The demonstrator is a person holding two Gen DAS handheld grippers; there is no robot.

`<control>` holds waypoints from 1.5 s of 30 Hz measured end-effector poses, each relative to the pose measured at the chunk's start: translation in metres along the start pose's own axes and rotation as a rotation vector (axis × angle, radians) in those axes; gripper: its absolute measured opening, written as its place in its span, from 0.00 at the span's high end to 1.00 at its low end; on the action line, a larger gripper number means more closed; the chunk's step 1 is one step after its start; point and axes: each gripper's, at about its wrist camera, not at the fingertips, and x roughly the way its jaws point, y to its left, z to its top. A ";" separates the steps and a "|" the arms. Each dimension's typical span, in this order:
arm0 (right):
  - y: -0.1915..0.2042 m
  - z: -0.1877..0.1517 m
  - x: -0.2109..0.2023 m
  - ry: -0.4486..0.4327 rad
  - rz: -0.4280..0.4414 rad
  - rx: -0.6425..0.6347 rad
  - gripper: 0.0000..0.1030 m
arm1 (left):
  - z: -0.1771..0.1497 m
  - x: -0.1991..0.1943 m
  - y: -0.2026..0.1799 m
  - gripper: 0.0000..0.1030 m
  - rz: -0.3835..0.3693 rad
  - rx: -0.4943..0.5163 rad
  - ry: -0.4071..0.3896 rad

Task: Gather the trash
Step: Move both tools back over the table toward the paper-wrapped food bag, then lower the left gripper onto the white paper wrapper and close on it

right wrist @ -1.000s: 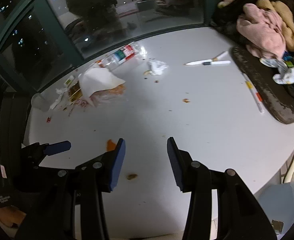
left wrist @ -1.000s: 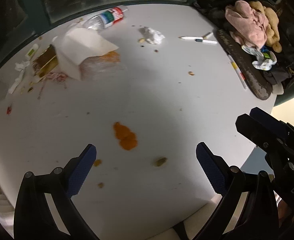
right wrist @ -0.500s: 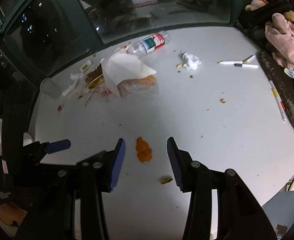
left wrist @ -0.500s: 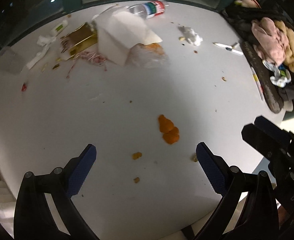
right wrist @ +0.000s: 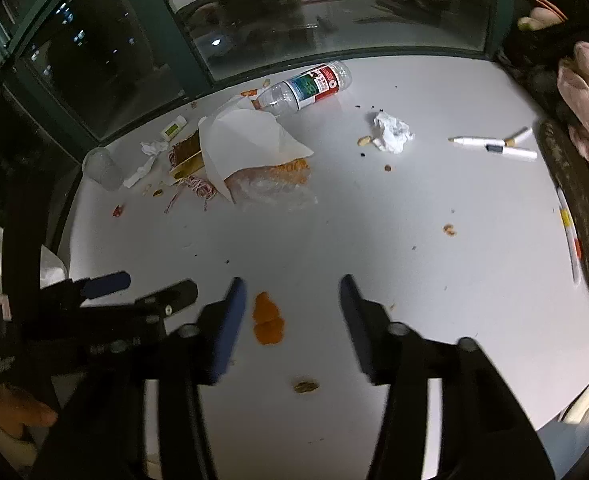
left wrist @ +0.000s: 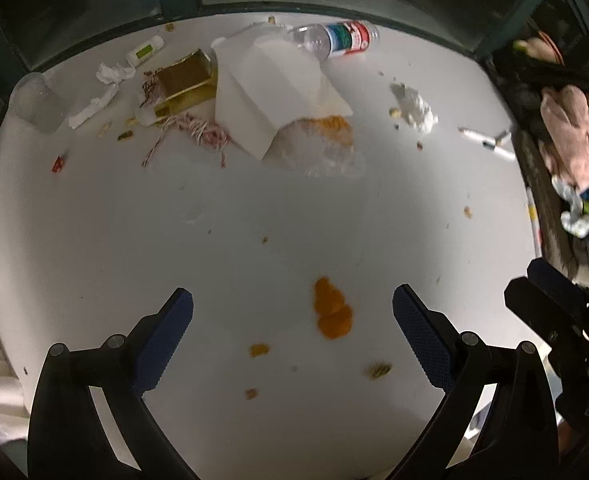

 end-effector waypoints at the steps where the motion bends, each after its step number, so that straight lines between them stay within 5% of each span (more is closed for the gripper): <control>1: -0.004 0.004 0.000 -0.001 0.006 -0.010 0.50 | 0.003 0.000 -0.003 0.06 0.004 -0.005 -0.006; 15: -0.048 0.050 0.026 0.044 0.053 -0.039 0.50 | 0.052 0.026 -0.026 0.06 0.065 -0.058 -0.015; 22: -0.046 0.070 0.051 0.075 0.081 -0.047 0.50 | 0.079 0.038 -0.020 0.06 0.122 -0.023 -0.023; 45: -0.049 0.129 0.130 0.108 0.103 -0.033 0.50 | 0.153 0.093 0.002 0.06 0.143 -0.040 0.027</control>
